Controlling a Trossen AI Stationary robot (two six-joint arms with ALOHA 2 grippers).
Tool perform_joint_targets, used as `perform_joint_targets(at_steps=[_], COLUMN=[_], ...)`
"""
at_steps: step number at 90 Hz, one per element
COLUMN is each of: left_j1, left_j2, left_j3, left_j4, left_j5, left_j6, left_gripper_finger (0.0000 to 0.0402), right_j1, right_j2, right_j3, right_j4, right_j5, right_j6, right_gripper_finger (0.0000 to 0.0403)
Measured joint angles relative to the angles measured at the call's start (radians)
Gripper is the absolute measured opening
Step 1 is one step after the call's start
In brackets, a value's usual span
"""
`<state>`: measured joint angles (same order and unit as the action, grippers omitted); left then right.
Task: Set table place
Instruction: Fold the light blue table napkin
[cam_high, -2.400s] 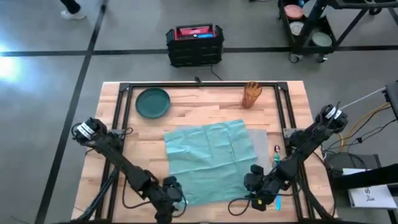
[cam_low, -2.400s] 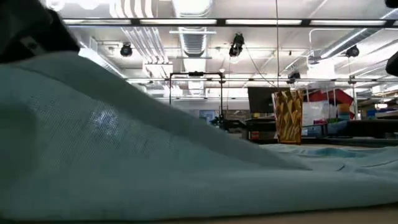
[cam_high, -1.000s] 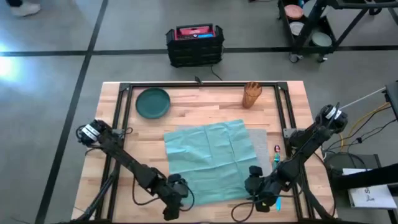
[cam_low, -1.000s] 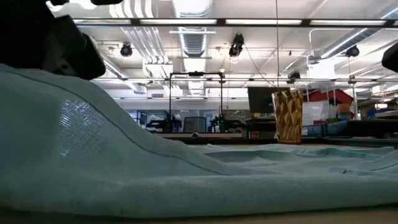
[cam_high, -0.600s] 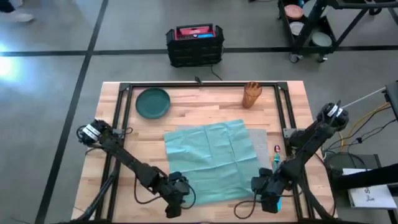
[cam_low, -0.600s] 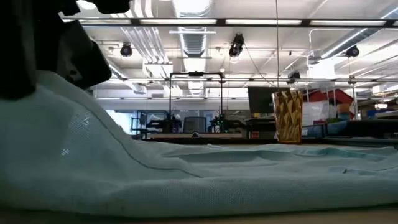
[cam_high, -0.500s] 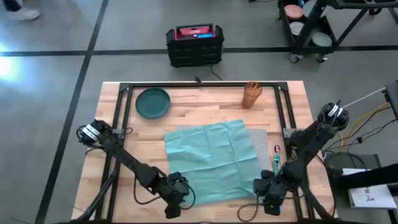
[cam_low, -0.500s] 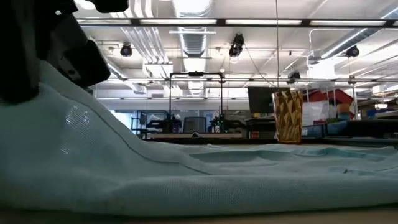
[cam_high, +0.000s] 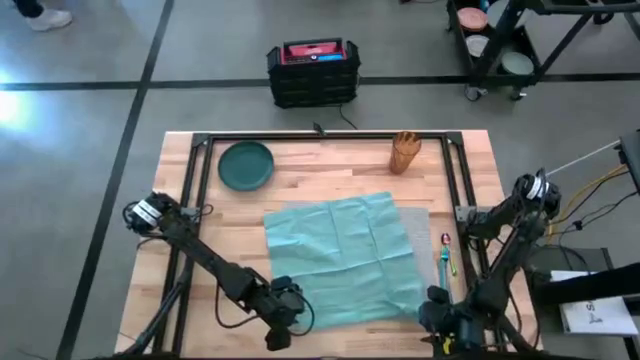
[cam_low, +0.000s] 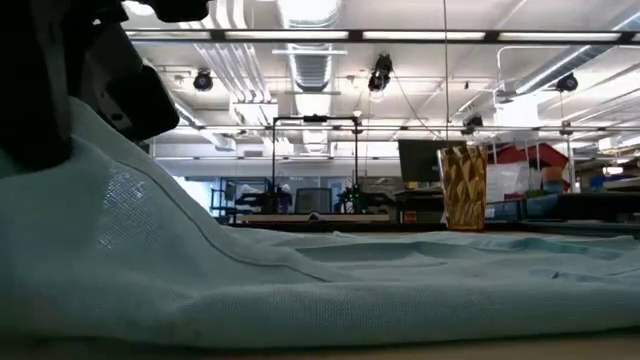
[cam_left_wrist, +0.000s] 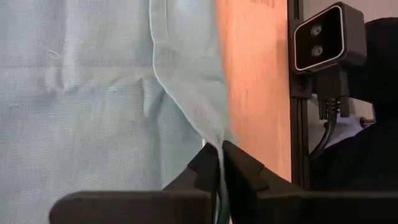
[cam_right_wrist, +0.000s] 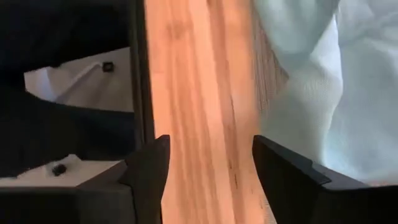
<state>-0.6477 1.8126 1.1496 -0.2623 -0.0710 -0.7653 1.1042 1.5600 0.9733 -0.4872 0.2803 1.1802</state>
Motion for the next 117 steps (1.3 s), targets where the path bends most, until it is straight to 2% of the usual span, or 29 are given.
perform_joint_targets(at_steps=[15, 24, 38, 56, 66, 78, 85, 104, 117], left_j1=[0.000, 0.001, 0.002, 0.002, 0.002, 0.002, 0.002, 0.002, 0.001], left_j2=[0.000, 0.000, 0.000, 0.000, 0.000, 0.000, 0.000, 0.000, 0.000], left_j3=[0.000, 0.000, 0.000, 0.000, 0.000, 0.000, 0.000, 0.000, 0.000], left_j4=[0.000, 0.000, 0.000, 0.003, 0.004, 0.004, 0.007, 0.008, 0.008], left_j5=[0.000, 0.000, 0.000, 0.000, 0.000, -0.008, -0.022, -0.028, -0.044], left_j6=[0.000, 0.001, -0.005, -0.004, -0.004, -0.003, -0.003, 0.009, 0.012], left_gripper_finger=[0.0001, 0.0001, 0.0001, 0.0001, 0.0000, 0.0000, 0.0000, 0.0000, 0.0000], right_j1=[0.000, 0.004, 0.001, 0.028, 0.048, 0.047, 0.045, 0.034, 0.014], right_j2=[-0.005, -0.005, 0.002, 0.048, 0.093, 0.136, 0.160, 0.216, 0.255], right_j3=[0.206, 0.259, 0.228, 0.110, 0.065, 0.060, 0.062, 0.093, 0.114], right_j4=[-0.171, -0.206, -0.224, -0.237, -0.207, -0.203, -0.209, -0.219, -0.289], right_j5=[-0.005, 0.051, 0.093, 0.270, 0.252, 0.200, 0.207, 0.320, 0.281], right_j6=[-0.085, -0.163, -0.163, 0.090, 0.160, 0.163, 0.175, 0.267, 0.321], right_gripper_finger=[0.0199, 0.0200, 0.0201, 0.0216, 0.0239, 0.0263, 0.0271, 0.0266, 0.0248])
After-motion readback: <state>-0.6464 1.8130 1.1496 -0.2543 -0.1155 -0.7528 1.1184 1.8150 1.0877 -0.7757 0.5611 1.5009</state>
